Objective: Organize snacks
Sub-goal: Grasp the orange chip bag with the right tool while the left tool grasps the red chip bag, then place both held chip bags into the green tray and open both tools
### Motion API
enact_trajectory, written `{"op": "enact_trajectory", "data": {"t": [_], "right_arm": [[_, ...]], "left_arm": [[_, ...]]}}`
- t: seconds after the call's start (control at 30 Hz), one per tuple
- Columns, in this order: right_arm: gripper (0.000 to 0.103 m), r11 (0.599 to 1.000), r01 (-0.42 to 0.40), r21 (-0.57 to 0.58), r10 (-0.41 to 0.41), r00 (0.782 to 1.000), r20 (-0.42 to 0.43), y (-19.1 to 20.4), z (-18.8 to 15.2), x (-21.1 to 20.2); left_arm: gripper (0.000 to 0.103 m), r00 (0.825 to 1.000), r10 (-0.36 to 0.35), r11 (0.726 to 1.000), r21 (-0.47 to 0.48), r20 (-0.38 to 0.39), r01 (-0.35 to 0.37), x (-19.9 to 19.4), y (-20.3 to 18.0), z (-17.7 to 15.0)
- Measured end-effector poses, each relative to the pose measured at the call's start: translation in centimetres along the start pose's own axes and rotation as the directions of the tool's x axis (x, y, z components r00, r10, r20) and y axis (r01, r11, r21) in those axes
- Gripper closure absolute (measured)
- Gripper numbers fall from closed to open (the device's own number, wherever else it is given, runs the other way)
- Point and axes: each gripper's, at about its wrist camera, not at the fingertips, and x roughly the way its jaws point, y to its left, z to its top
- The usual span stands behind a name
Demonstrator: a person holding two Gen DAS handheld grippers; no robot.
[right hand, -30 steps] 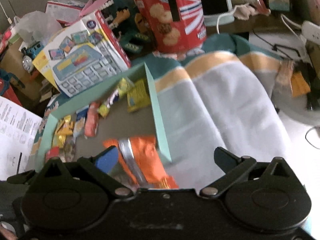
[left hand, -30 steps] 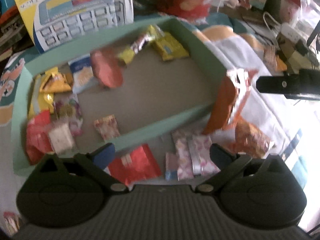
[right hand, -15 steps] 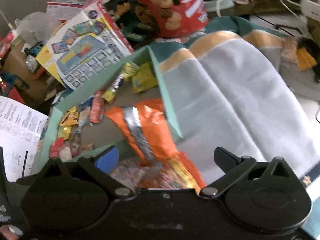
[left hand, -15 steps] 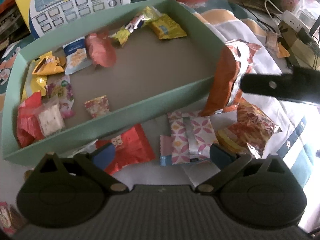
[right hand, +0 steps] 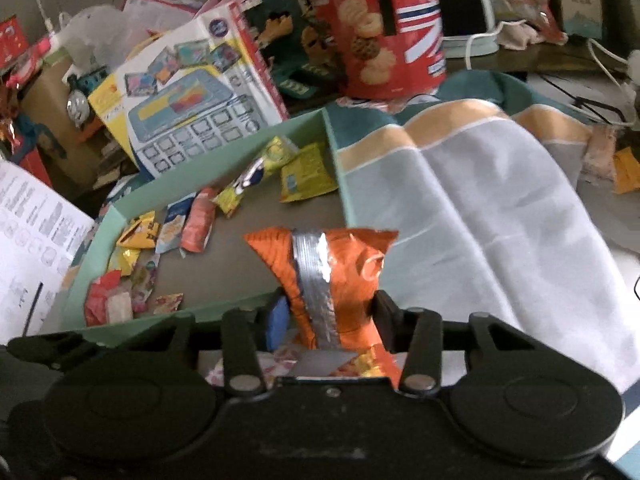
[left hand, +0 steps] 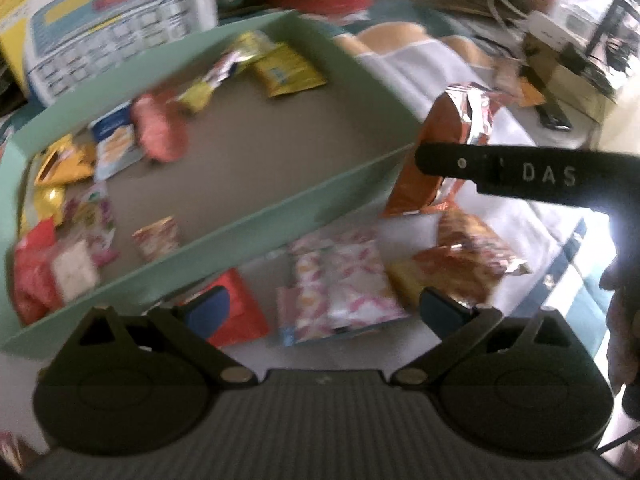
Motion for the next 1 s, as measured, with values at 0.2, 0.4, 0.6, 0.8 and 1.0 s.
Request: {"op": "enact_trajectory", "data": {"t": [0.2,0.4,0.6,0.8,1.0], "right_arm": [[0.059,0.999,0.024,0.033,-0.024,1.000,-0.003,-2.9,0.4,-2.2],[0.059,0.999,0.039,0.008,-0.039,0.998,-0.045,-5.5,0.2,-4.4],[0.059,0.998,0.055,0.025,-0.052,0.994,-0.099,-7.4,-0.5,-4.3],[0.059,0.994,0.057,0.093,-0.051,0.997,-0.064,-8.0,-0.4,-3.9],[0.059,0.997,0.054,0.063,-0.051,0.997,-0.060,-7.2,0.2,-4.5]], "left_arm": [[0.000,0.998,-0.061,0.976,0.209,0.010,0.057,0.5,-5.1,1.2],[0.010,0.996,-0.073,0.940,0.331,-0.046,0.084,3.0,-8.7,1.6],[0.047,0.998,-0.064,0.947,0.315,-0.028,0.070,3.4,-9.2,0.9],[0.056,0.996,-0.085,0.977,0.193,-0.034,0.090,2.2,-6.9,0.9],[0.057,0.992,-0.127,0.984,0.129,-0.005,0.126,0.3,-5.5,0.7]]}}
